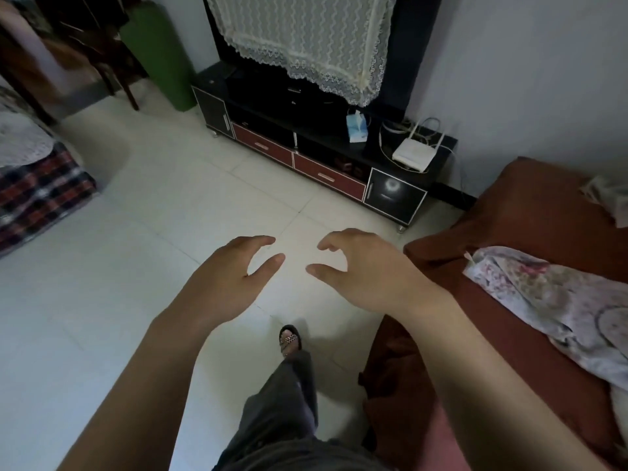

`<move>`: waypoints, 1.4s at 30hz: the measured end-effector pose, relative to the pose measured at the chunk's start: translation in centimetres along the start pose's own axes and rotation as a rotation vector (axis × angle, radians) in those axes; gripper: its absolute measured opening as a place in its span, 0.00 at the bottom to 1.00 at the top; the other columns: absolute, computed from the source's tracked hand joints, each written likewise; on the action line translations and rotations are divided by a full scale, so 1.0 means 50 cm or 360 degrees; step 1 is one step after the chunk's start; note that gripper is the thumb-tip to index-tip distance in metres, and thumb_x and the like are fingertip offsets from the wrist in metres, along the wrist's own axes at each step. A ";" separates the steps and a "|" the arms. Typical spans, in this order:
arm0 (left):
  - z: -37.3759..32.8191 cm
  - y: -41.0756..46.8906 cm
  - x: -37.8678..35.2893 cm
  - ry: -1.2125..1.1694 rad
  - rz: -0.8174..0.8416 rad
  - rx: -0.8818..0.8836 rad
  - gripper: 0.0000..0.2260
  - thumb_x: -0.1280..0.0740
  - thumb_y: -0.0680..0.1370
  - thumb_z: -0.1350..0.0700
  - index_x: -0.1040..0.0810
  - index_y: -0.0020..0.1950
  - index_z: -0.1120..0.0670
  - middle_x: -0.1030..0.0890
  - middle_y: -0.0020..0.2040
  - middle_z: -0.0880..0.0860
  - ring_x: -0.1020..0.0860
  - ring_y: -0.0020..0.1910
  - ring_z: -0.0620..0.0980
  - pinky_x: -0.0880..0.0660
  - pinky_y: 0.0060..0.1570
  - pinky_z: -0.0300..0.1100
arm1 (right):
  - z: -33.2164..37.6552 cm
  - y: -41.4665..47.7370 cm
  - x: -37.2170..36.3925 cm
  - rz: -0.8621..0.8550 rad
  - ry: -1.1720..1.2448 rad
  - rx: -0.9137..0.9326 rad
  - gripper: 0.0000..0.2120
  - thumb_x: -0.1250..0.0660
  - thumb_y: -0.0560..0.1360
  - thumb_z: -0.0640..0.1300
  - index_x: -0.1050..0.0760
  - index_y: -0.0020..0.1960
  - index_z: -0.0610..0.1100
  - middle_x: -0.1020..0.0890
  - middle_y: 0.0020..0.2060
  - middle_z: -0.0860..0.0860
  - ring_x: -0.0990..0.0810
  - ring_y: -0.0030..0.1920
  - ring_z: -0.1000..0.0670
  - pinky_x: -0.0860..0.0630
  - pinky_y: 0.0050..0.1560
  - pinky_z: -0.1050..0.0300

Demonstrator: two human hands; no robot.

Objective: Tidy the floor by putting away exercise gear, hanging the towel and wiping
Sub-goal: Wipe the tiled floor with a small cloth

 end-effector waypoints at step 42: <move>0.435 1.612 0.669 -0.0021 -0.0346 0.0542 0.26 0.46 0.74 0.36 0.33 0.69 0.45 0.30 0.69 0.47 0.31 0.66 0.48 0.33 0.67 0.48 | 0.120 1.921 0.361 0.0514 -0.0118 0.0595 0.24 0.38 0.74 0.61 0.32 0.66 0.51 0.28 0.64 0.53 0.27 0.58 0.53 0.29 0.61 0.54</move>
Point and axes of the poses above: each hand's wrist, its own y-axis towards the middle knuckle, its own x-axis out of the back of the hand, z = x × y, the point moved 8 cm from there along y, towards the middle knuckle
